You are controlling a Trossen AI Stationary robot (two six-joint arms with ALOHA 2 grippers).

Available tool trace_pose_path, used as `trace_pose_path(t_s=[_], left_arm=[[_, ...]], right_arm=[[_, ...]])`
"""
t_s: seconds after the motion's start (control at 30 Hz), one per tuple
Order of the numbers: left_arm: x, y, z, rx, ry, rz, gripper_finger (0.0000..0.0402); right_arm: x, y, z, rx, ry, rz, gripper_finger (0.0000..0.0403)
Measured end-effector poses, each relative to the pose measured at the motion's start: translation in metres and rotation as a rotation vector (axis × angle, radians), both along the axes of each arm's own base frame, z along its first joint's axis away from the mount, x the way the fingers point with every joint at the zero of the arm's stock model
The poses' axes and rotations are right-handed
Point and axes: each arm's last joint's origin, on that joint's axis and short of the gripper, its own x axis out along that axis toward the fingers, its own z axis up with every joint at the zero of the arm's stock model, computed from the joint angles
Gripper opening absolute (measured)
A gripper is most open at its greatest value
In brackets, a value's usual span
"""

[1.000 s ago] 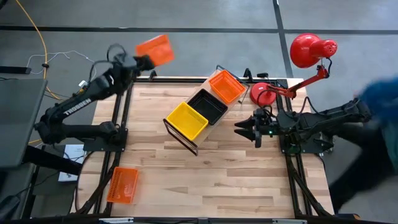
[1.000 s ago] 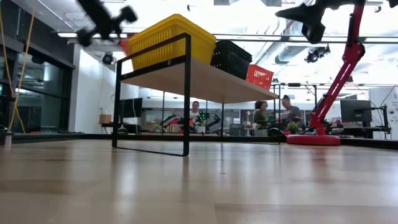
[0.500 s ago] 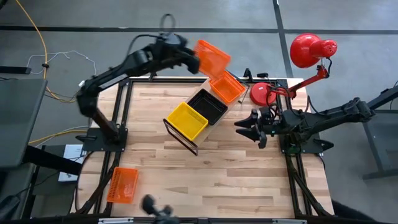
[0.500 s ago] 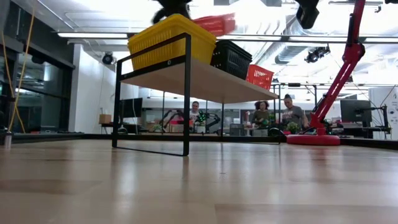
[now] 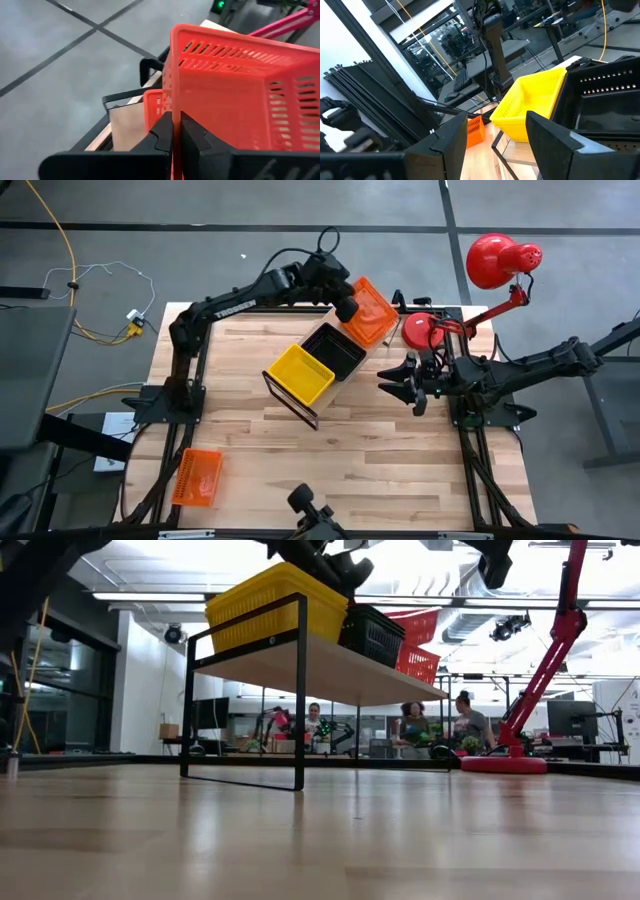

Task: Stack baskets on shelf by color
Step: Stack the top orange bin on top of the orange bin on the shelf

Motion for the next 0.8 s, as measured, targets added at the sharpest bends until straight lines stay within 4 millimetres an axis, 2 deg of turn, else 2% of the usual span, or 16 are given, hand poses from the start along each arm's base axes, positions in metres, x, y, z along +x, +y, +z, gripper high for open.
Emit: trace_pose_path(t_s=[0.47,0.8], left_arm=[[-0.0025,-0.0047,-0.0107,-0.083,0.083,-0.086,0.0],[-0.0004,-0.0097,-0.0077,-0.085,0.065,-0.128,0.0]], right_arm=[[0.0,-0.0009,-0.0002,0.004,0.002,-0.031,0.0188],[-0.0001,-0.0016,-0.0002,-0.021,0.004,-0.056,0.0188]])
